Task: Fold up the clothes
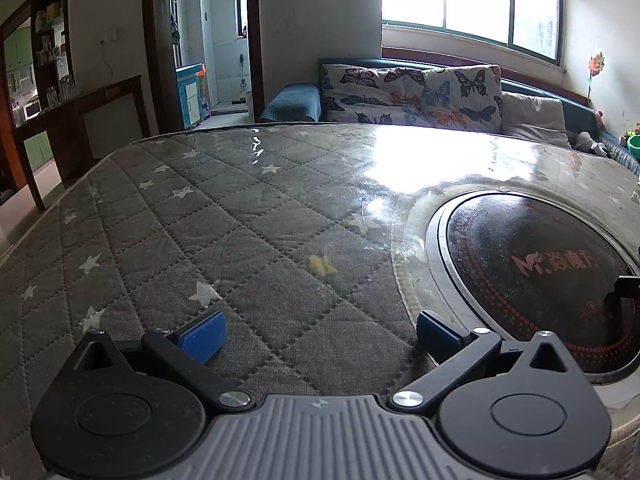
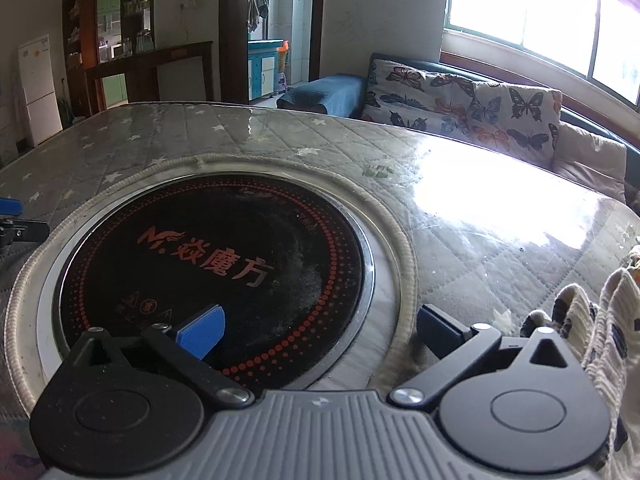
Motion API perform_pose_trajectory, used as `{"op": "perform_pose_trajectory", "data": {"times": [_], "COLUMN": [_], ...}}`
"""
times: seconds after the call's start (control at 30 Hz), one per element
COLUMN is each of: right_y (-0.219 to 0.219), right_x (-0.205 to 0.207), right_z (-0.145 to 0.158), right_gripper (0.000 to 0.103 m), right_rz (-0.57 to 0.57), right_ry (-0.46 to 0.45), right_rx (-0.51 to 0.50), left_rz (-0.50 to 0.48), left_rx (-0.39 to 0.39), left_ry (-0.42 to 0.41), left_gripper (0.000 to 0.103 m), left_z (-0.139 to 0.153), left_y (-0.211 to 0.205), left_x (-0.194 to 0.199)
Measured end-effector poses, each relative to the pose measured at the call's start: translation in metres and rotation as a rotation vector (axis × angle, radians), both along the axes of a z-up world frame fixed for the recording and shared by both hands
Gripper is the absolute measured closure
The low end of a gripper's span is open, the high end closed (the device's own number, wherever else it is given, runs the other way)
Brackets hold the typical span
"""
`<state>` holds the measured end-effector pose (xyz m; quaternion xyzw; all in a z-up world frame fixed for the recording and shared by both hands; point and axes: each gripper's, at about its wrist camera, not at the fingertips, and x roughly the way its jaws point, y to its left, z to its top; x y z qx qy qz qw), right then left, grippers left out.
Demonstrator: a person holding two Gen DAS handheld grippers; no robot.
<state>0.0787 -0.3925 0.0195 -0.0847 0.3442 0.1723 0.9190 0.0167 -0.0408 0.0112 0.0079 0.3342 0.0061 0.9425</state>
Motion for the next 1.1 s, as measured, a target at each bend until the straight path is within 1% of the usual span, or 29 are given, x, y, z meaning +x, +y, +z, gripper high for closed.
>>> {"op": "perform_pose_trajectory", "data": {"times": [1.1], "right_y": [0.0018], "right_x": [-0.0015], "right_z": [0.0005], "right_gripper": [0.000], "right_rz": [-0.001], "right_ry": [0.001], "right_rx": [-0.001], "left_rz": [-0.003], "left_rx": [0.002], "left_ry": [0.000], "left_gripper": [0.000], "left_z": [0.0025], "left_y": [0.0033], "left_x": [0.0019]}}
